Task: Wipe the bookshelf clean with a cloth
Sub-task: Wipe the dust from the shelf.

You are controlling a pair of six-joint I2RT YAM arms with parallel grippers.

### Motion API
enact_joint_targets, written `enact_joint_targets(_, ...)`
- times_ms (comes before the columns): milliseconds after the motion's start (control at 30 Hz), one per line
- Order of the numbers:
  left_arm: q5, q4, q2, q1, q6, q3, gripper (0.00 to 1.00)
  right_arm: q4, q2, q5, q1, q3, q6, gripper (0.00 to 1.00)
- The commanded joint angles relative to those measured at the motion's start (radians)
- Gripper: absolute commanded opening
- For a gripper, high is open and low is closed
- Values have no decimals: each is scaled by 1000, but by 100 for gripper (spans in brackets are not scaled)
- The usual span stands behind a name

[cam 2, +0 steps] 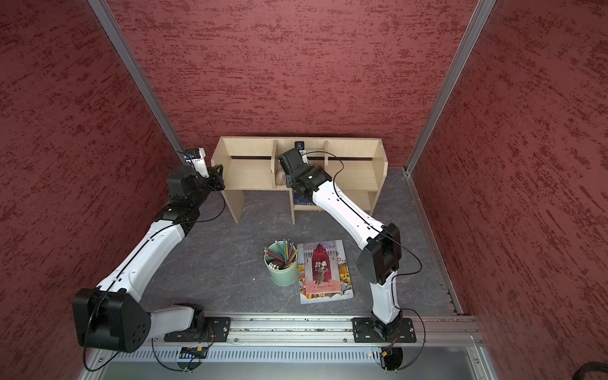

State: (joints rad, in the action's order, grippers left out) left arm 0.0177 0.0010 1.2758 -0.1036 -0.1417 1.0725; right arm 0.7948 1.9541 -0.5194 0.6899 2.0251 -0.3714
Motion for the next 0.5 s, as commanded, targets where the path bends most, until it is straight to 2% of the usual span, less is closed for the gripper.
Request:
enact_joint_targets(0, 148, -9, -12, -22, -91, 2, 0, 57, -8, -86, 1, 78, 27, 0)
enact_joint_targets(267, 142, -9, -16, -24, -91, 1, 0, 70, 105, -144, -43, 366, 103, 0)
enact_joint_targets(367, 142, -9, -18, -23, -91, 0, 0, 65, 148, -76, -52, 452, 112, 0)
enact_joint_targets(467, 140, -10, -16, -23, -88, 0, 0, -3, 144, 86, -49, 439, 129, 0)
